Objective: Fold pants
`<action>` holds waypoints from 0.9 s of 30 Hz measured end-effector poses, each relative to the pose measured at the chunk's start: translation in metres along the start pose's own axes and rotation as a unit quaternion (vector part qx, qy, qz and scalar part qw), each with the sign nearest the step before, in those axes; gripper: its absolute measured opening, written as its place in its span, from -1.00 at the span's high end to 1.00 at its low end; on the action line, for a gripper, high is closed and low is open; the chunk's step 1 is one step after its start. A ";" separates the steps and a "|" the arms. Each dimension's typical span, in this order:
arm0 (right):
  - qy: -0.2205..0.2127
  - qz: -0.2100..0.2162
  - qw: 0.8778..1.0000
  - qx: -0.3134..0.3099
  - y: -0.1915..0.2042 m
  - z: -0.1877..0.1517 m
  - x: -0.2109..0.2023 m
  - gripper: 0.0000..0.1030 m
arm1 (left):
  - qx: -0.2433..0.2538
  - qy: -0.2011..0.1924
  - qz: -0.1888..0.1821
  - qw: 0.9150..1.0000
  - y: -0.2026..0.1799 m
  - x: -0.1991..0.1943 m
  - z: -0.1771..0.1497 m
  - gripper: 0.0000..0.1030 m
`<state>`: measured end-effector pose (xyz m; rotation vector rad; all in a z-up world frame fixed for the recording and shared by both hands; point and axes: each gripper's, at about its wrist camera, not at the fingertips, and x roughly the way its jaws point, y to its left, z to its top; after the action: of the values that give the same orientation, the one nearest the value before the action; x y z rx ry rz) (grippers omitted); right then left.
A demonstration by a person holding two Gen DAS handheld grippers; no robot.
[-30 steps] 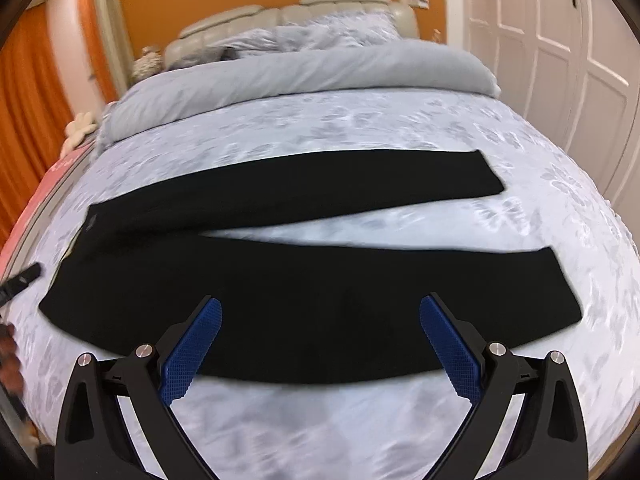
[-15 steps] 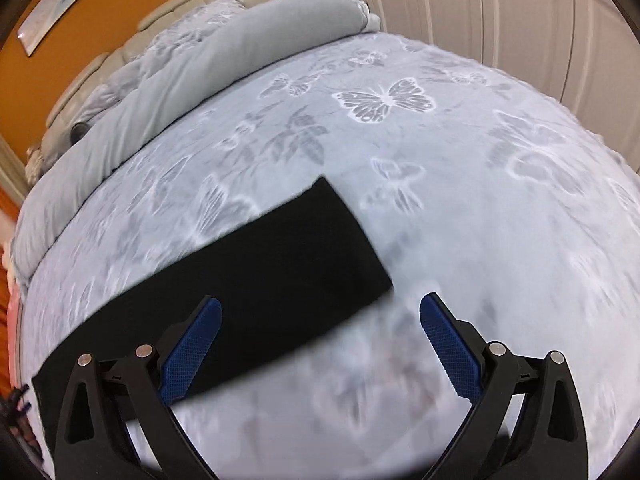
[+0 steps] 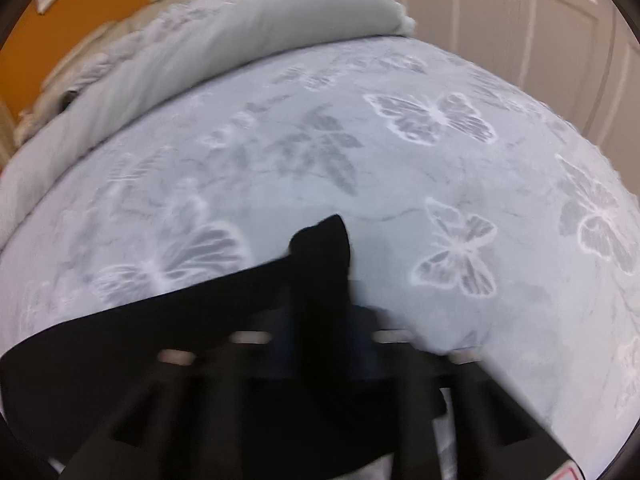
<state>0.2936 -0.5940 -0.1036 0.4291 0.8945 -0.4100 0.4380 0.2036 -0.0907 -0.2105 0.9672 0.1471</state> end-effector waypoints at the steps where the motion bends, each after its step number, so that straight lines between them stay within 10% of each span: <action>1: -0.013 0.004 1.000 0.001 -0.001 0.001 -0.011 0.78 | 0.003 -0.011 -0.002 1.000 -0.001 -0.009 0.001 0.79; 15: -0.123 0.071 0.985 -0.097 -0.016 -0.057 -0.225 0.80 | 0.023 -0.131 -0.100 0.986 0.057 -0.240 -0.048 1.00; 22: -0.058 0.045 0.992 -0.107 -0.046 -0.137 -0.212 0.79 | 0.013 -0.028 -0.085 0.996 0.105 -0.222 -0.121 0.98; 24: -0.052 0.041 0.993 -0.100 -0.047 -0.151 -0.205 0.79 | -0.020 0.001 -0.094 0.995 0.104 -0.202 -0.130 0.63; 26: -0.049 0.041 0.994 -0.090 -0.048 -0.159 -0.201 0.79 | -0.070 0.027 -0.120 0.990 0.105 -0.181 -0.130 -0.61; 27: -0.049 0.041 0.994 -0.086 -0.049 -0.161 -0.200 0.79 | -0.091 0.026 -0.123 0.988 0.107 -0.174 -0.130 -0.68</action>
<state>0.0513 -0.5199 -0.0392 0.2837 0.8058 -0.2742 0.2135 0.2706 -0.0298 -0.5008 0.9712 0.0033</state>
